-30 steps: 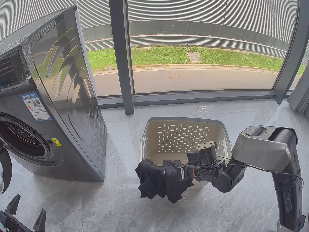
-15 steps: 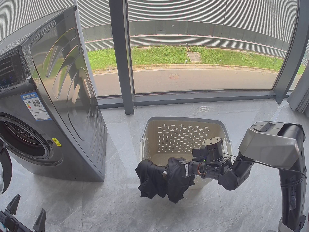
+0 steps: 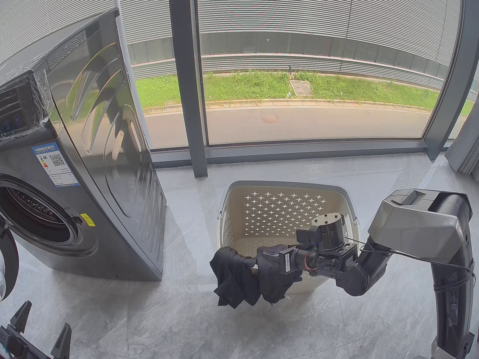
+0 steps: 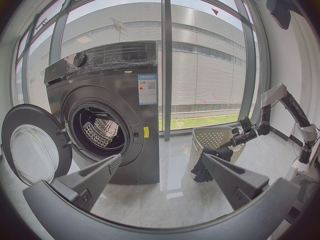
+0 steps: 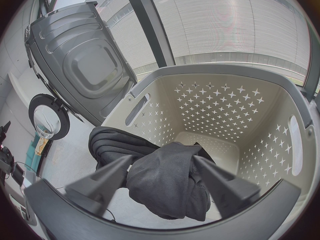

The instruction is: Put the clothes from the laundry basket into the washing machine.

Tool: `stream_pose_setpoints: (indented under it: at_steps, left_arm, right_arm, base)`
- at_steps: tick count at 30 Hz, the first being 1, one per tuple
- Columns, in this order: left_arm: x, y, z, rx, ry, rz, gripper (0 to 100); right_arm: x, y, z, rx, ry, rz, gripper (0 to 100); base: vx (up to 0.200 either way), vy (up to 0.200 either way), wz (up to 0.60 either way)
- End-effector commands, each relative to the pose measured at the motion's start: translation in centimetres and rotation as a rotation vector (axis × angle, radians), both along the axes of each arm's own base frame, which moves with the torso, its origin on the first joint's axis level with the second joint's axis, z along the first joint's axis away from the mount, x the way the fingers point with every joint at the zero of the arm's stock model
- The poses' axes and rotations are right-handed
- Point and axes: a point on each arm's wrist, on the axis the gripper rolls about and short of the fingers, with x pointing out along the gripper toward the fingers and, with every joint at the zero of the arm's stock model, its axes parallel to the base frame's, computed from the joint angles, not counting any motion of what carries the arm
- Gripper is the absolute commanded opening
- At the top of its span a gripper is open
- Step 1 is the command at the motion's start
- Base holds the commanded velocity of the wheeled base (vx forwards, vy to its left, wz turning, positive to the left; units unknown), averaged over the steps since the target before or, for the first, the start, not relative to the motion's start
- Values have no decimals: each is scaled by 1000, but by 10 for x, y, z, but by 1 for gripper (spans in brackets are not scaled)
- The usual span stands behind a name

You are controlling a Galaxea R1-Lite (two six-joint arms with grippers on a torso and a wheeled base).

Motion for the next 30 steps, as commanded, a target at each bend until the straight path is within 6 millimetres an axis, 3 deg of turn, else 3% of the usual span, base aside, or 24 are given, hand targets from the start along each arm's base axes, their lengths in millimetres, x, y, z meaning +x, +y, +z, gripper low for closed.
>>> stream_pose_setpoints:
  at_steps: [1,12,16,17,30]
  left_arm:
    - [0,0,-5,0,0,0,100]
    - [0,0,-5,0,0,-1,100]
    - [0,0,-5,0,0,0,100]
    - [0,0,-5,0,0,0,100]
    - [0,0,-5,0,0,0,100]
  right_arm:
    - [-1,1,-3,-3,8,5,100]
    - [-1,8,-27,-28,43,17,100]
    - [-1,13,-25,-15,17,25,100]
    - [-1,13,-25,-13,14,25,0]
    - [-2,12,-22,-11,10,25,0]
  base:
    - [0,0,0]
    - [0,0,0]
    - [0,0,0]
    - [0,0,0]
    - [0,0,0]
